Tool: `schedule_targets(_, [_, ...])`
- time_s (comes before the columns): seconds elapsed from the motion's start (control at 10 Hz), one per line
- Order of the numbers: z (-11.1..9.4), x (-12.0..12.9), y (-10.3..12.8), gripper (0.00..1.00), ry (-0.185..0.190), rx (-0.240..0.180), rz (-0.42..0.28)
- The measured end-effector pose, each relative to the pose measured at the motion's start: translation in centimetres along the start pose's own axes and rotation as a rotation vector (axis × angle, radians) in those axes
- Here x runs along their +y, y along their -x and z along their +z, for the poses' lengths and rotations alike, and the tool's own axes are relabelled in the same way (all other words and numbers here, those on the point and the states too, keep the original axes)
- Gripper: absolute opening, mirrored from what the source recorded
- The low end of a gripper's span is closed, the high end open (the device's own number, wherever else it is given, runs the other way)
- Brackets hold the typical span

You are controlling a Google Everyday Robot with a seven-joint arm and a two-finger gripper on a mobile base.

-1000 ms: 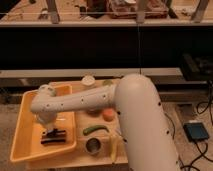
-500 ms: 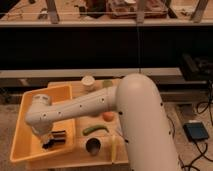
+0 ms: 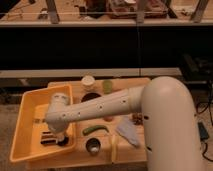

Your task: Wipe tray with brush

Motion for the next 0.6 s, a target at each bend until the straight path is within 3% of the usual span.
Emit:
schedule_targets(0.4, [0.0,2.1,-2.8,0.1,0.004,0.019,0.003])
schedule_targets(0.6, [1.0,1.5,-7.1,0.1,0.016,0.025,-0.008])
